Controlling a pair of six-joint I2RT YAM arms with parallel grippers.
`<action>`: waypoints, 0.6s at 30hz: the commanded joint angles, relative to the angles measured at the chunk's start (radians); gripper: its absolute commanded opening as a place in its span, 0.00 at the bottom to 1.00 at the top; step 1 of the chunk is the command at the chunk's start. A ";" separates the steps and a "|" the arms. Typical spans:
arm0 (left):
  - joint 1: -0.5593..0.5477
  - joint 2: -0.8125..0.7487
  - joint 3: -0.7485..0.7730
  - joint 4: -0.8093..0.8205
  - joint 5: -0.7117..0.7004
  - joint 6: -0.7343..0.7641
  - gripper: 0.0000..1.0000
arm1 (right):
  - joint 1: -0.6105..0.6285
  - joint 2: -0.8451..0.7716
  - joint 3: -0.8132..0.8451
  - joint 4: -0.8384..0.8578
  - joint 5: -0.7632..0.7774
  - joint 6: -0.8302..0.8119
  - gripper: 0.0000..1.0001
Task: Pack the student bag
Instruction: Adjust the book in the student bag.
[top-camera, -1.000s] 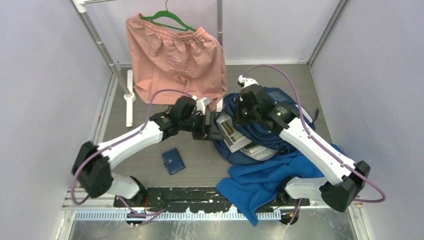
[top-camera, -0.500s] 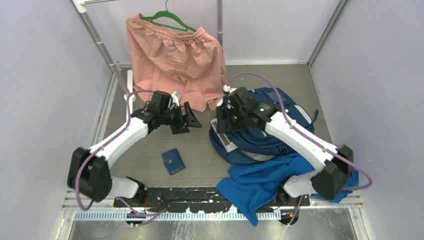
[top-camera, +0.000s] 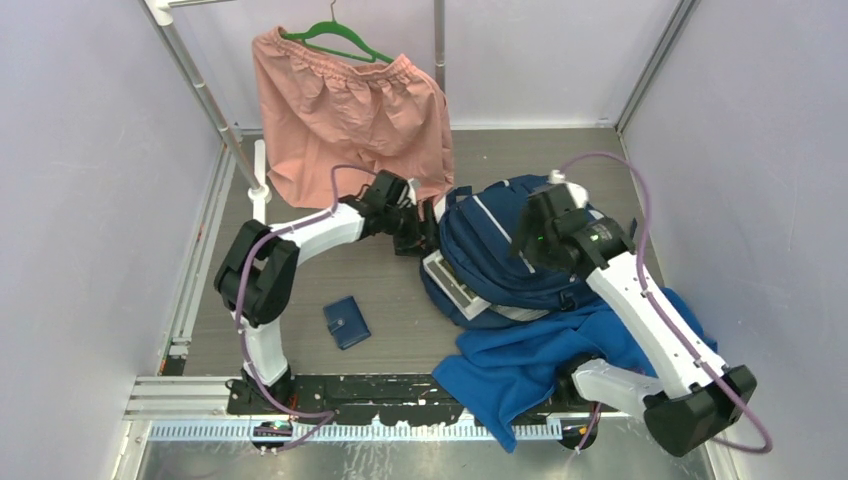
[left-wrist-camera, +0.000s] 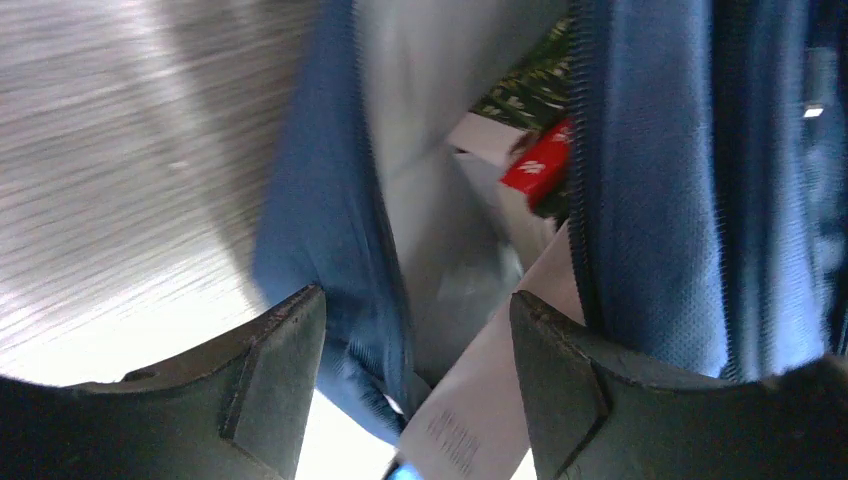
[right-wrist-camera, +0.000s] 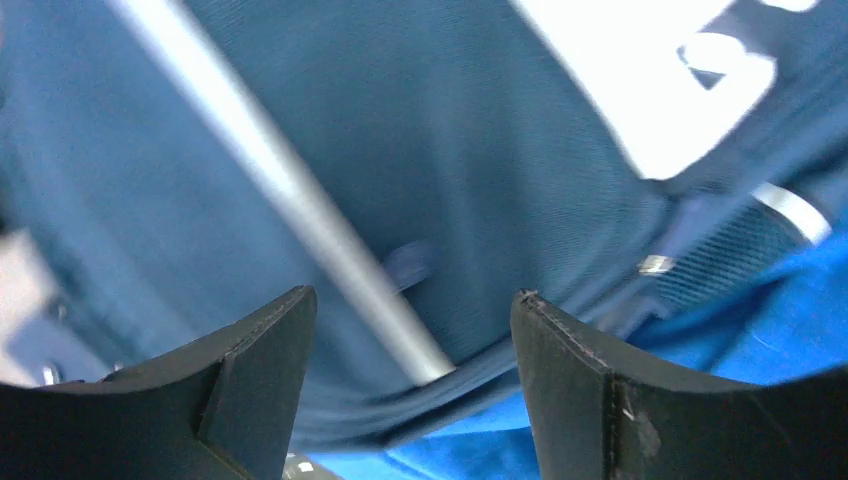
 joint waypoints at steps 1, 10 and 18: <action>-0.082 0.035 0.061 0.064 0.013 -0.008 0.68 | -0.258 -0.047 -0.027 -0.039 0.051 0.091 0.76; -0.147 0.059 0.060 0.118 0.006 -0.042 0.68 | -0.471 0.017 -0.080 0.077 -0.050 0.160 0.74; -0.066 -0.086 0.044 -0.008 -0.047 0.024 0.69 | -0.442 -0.214 -0.064 0.271 -0.453 -0.104 0.72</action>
